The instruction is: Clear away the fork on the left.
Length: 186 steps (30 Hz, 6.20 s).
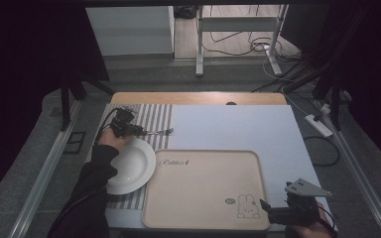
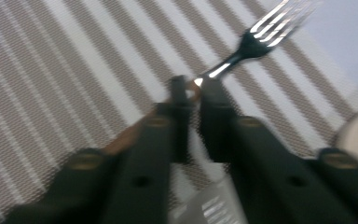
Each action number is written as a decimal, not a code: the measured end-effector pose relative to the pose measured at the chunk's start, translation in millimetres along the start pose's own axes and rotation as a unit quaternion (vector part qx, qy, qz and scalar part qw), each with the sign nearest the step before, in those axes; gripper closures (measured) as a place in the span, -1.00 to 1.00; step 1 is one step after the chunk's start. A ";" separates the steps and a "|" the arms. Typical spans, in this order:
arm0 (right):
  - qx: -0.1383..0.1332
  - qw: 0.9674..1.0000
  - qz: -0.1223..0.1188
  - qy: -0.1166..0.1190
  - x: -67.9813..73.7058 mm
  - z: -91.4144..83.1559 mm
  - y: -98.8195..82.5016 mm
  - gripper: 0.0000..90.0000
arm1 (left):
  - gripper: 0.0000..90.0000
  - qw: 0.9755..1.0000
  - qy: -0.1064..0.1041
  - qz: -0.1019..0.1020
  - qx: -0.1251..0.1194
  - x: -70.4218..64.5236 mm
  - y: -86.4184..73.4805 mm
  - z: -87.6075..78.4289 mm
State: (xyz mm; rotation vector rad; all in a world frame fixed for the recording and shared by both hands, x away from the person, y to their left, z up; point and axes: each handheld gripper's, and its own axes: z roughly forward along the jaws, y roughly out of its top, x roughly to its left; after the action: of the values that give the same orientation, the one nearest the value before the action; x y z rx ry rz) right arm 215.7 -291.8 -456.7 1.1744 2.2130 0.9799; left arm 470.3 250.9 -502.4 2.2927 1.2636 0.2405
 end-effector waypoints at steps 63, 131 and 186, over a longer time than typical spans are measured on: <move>0.003 1.000 -0.002 0.002 0.4 0.1 -0.5 -1.00 | -0.82 0.993 0.001 0.051 0.103 -3.4 18.5 34.0; 0.006 1.000 -0.004 0.001 1.1 0.7 -0.2 -1.00 | 0.73 0.995 -0.033 0.090 0.041 -0.7 -10.7 -49.4; 0.002 1.000 -0.021 0.004 4.4 -0.3 -0.2 -1.00 | 0.73 0.990 -0.091 0.096 0.040 -193.6 -71.1 -44.0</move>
State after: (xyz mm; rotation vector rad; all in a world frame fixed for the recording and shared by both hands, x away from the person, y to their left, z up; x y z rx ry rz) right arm 213.1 -288.3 -456.9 1.1242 2.2375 0.9643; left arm 293.9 136.8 -484.3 2.4451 0.9784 0.0442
